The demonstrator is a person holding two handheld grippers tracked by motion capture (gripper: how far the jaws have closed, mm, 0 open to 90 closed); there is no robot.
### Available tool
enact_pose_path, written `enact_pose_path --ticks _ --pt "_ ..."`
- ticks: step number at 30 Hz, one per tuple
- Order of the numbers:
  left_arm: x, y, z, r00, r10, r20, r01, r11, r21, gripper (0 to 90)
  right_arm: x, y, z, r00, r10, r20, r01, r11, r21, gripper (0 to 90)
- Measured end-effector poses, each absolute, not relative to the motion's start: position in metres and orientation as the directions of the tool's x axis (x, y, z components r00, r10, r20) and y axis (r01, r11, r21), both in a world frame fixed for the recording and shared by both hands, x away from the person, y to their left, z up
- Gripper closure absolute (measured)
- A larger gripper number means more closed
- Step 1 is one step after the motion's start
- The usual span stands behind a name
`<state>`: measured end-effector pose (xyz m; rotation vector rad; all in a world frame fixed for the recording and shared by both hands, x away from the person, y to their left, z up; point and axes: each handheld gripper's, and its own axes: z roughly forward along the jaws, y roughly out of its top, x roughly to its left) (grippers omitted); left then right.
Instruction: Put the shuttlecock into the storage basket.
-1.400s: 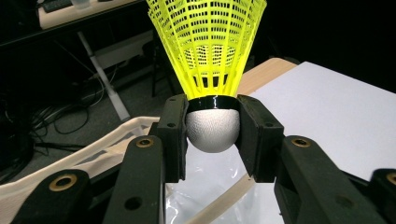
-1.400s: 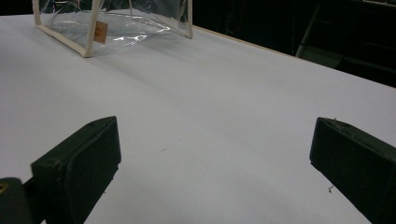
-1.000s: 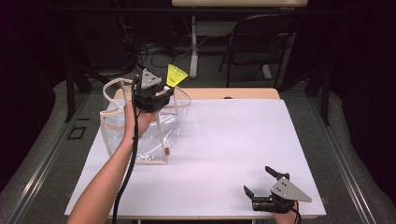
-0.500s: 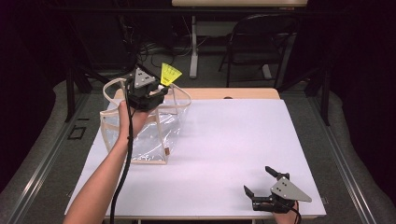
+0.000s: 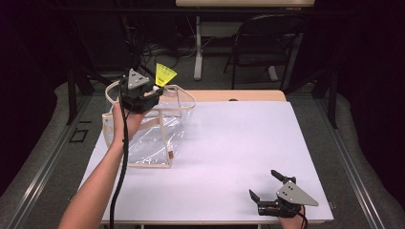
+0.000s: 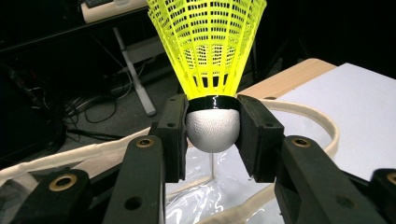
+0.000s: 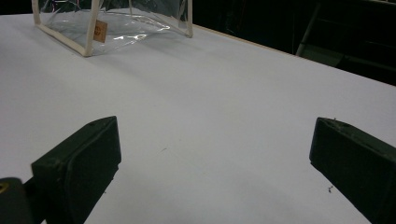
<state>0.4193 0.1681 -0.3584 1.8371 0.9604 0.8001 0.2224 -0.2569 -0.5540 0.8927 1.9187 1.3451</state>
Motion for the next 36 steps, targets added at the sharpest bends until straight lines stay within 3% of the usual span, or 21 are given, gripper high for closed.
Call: enact_pose_path --ticks 36 --pt "0.414 0.214 -0.358 0.426 0.887 0.175 0.316 -0.327 0.891 64.4 0.223 -0.256 -0.554 -0.577 0.809 -0.111 0.176 0.256 0.951 1.6"
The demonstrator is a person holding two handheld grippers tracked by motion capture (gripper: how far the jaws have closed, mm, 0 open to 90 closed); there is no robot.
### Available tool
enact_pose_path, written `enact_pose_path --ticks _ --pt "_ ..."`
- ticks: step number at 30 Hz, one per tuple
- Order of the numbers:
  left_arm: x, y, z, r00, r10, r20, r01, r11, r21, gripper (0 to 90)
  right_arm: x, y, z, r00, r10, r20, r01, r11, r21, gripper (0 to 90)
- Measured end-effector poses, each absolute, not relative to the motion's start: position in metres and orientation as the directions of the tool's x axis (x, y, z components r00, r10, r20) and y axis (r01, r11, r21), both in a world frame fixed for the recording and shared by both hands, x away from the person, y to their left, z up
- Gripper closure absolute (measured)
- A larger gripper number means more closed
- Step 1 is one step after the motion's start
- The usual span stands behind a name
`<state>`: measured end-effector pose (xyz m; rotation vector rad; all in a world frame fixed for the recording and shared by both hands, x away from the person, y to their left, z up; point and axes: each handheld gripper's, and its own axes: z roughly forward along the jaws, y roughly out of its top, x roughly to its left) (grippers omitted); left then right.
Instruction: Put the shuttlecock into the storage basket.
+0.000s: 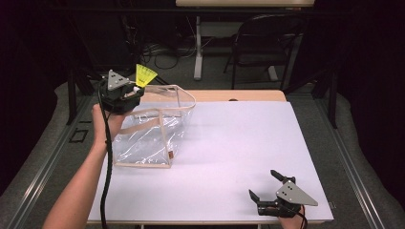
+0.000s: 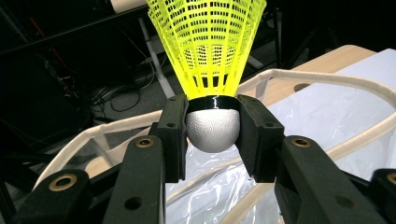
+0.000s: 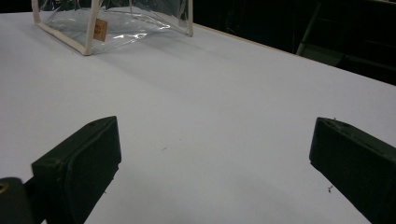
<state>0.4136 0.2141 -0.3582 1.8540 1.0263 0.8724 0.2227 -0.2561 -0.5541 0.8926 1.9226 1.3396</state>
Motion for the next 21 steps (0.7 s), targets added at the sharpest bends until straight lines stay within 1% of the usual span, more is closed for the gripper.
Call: enact_pose_path --ticks 21 --pt "0.408 0.230 -0.363 0.421 0.887 0.189 0.351 -0.351 0.868 64.4 0.223 -0.256 -0.554 -0.577 0.809 -0.113 0.176 0.258 0.950 1.7"
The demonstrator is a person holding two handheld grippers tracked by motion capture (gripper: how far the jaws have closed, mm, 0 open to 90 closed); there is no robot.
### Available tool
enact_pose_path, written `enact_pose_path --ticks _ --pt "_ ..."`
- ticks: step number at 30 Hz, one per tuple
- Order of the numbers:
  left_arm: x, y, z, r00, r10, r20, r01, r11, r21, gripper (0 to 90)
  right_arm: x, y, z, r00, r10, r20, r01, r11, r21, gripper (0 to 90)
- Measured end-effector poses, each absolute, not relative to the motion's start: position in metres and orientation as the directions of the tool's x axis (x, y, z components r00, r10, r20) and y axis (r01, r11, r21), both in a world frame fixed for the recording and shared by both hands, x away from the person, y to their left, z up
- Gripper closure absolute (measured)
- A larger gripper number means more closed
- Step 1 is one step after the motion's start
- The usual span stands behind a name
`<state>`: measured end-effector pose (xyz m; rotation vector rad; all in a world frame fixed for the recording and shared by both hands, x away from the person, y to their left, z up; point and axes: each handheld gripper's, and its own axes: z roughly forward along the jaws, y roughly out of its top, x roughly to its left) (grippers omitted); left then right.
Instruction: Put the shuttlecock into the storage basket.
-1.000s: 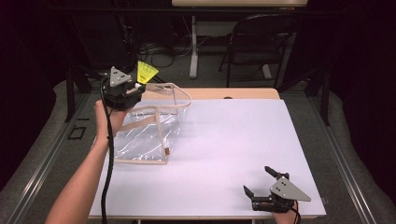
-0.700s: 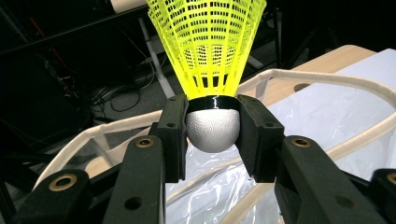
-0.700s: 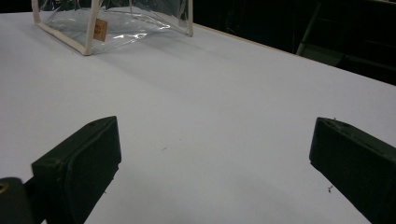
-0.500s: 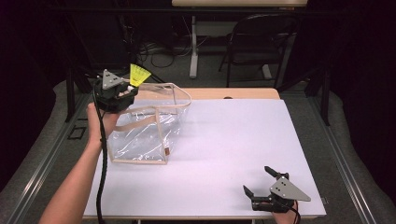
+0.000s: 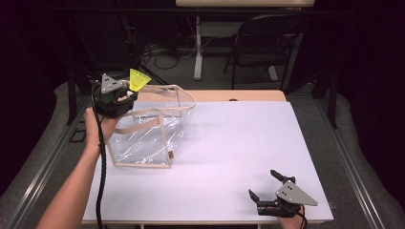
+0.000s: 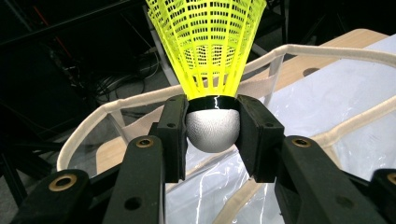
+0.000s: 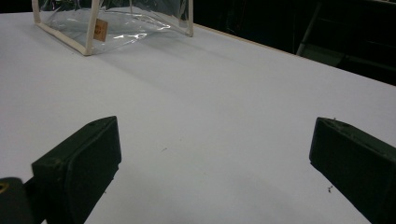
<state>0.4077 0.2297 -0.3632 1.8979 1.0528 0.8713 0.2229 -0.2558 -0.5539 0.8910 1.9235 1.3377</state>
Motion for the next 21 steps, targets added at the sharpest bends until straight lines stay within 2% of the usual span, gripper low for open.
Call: enact_pose_path --ticks 21 --pt "0.4062 0.2379 -0.3730 0.422 0.888 0.184 0.386 -0.360 0.849 64.4 0.2229 -0.2556 -0.5539 -0.575 0.810 -0.112 0.176 0.257 0.950 1.7"
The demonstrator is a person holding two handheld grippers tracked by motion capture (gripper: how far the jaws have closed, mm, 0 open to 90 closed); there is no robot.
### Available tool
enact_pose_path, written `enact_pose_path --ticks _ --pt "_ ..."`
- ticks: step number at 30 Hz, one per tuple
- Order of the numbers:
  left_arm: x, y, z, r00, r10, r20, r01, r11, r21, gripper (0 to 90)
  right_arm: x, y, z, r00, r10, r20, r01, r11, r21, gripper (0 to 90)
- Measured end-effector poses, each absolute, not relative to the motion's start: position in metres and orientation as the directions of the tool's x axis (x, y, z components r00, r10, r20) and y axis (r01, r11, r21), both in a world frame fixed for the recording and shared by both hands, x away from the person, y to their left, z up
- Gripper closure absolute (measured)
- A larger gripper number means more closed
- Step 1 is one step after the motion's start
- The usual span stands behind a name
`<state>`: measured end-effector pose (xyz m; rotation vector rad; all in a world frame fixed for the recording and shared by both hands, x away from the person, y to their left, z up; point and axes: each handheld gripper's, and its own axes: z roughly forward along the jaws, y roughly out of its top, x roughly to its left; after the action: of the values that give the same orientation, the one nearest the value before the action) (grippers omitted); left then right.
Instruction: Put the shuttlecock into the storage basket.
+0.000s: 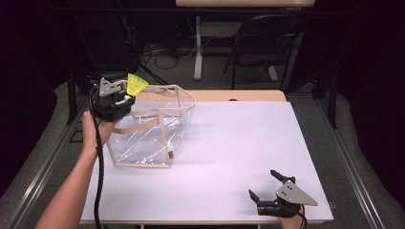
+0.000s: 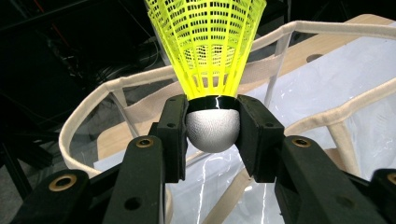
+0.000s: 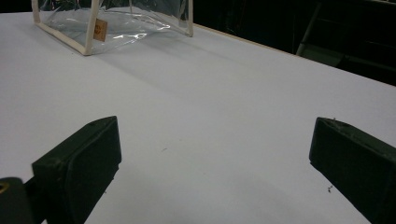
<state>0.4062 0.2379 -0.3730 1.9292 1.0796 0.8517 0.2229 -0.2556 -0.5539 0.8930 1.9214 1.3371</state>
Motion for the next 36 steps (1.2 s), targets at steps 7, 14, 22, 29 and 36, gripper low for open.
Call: enact_pose_path --ticks 7,14,22,29,36 --pt "0.407 0.240 -0.377 0.425 0.888 0.176 0.403 -0.359 0.842 64.3 0.223 -0.256 -0.554 -0.577 0.809 -0.115 0.175 0.260 0.950 1.8" --pt "0.408 0.241 -0.380 0.423 0.890 0.172 0.417 -0.359 0.835 64.3 0.223 -0.256 -0.554 -0.578 0.808 -0.115 0.175 0.260 0.950 1.8" --pt "0.410 0.241 -0.384 0.422 0.892 0.161 0.437 -0.356 0.826 64.2 0.223 -0.256 -0.554 -0.578 0.808 -0.114 0.174 0.258 0.950 1.8" --pt "0.411 0.240 -0.386 0.420 0.894 0.156 0.449 -0.354 0.820 64.2 0.223 -0.255 -0.554 -0.579 0.807 -0.114 0.173 0.258 0.950 1.8" --pt "0.413 0.241 -0.387 0.425 0.891 0.159 0.470 -0.368 0.803 64.2 0.222 -0.255 -0.554 -0.579 0.807 -0.115 0.172 0.258 0.951 1.8"
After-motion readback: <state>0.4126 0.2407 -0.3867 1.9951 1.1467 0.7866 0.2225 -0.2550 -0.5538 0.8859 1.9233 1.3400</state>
